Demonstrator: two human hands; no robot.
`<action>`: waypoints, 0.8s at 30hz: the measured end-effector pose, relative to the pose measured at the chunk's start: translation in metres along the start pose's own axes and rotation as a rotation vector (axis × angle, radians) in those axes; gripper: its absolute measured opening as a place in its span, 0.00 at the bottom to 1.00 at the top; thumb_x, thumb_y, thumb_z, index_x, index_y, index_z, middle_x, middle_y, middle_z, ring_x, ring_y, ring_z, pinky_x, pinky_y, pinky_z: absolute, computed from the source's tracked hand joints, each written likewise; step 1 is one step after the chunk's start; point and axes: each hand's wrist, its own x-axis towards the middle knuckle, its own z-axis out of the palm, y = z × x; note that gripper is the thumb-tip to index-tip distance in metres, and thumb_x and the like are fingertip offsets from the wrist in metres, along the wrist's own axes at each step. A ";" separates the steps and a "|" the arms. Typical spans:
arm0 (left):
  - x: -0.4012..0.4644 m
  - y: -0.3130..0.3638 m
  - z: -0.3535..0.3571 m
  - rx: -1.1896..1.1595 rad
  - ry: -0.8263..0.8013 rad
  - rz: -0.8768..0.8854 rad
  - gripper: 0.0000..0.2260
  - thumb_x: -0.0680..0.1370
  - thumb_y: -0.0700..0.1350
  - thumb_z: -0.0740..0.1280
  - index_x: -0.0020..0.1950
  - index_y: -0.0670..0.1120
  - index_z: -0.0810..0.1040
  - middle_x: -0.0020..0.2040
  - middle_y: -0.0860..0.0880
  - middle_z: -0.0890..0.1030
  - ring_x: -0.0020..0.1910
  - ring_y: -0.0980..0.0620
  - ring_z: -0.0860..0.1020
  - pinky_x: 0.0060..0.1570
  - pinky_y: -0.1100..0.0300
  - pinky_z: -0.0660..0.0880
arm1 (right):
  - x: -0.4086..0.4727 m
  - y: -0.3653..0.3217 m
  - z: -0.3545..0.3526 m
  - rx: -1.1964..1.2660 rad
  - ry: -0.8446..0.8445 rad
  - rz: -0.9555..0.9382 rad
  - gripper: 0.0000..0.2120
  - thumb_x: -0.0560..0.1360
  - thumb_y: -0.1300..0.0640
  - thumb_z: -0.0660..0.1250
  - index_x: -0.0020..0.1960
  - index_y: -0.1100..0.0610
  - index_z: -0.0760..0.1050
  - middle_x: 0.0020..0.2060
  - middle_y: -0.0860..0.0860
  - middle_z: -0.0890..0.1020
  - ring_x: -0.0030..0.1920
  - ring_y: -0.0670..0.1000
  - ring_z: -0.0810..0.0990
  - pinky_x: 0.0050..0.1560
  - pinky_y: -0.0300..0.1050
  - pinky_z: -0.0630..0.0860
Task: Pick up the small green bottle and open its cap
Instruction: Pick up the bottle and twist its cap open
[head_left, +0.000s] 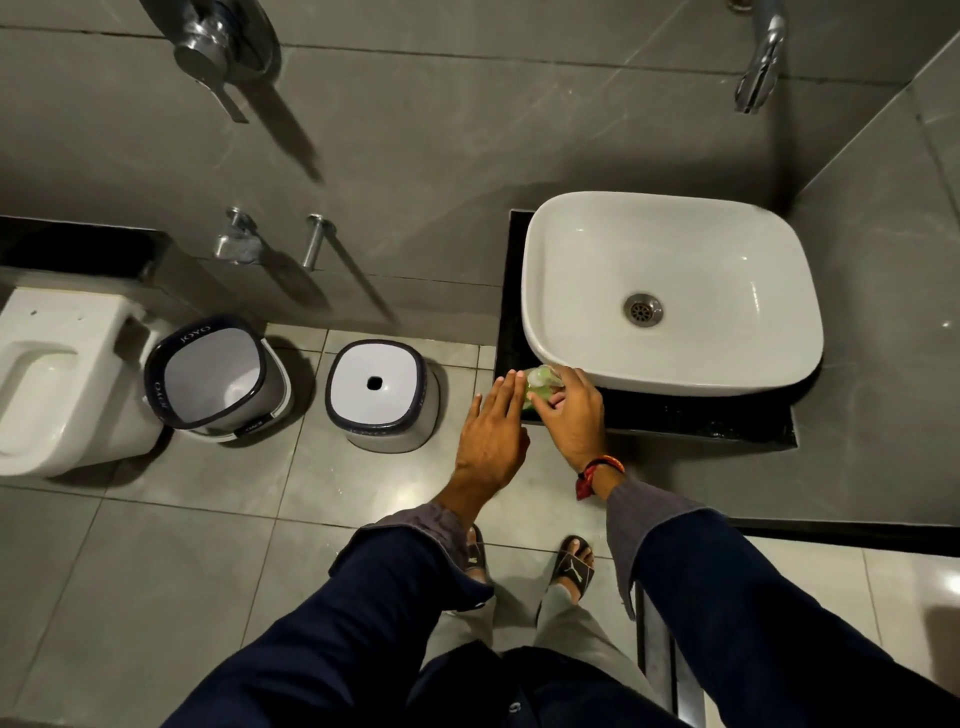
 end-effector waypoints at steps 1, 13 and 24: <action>0.000 -0.001 0.000 0.005 0.001 0.003 0.39 0.82 0.46 0.65 0.85 0.45 0.44 0.86 0.46 0.49 0.85 0.45 0.50 0.83 0.44 0.53 | -0.003 0.000 0.002 0.048 -0.002 -0.014 0.25 0.75 0.60 0.77 0.70 0.61 0.76 0.66 0.57 0.80 0.63 0.53 0.81 0.64 0.44 0.79; 0.002 0.000 0.002 0.006 0.001 0.001 0.36 0.83 0.45 0.64 0.85 0.45 0.47 0.86 0.47 0.48 0.85 0.45 0.50 0.83 0.45 0.54 | -0.004 -0.005 0.023 0.337 0.158 0.158 0.16 0.75 0.55 0.78 0.59 0.56 0.78 0.44 0.47 0.83 0.43 0.42 0.83 0.43 0.30 0.81; 0.002 -0.003 0.008 0.024 0.002 0.006 0.38 0.81 0.40 0.64 0.85 0.47 0.44 0.86 0.48 0.46 0.85 0.45 0.48 0.83 0.44 0.53 | -0.006 0.001 0.014 0.254 0.134 0.123 0.18 0.74 0.55 0.78 0.60 0.59 0.78 0.52 0.56 0.82 0.50 0.52 0.83 0.52 0.50 0.86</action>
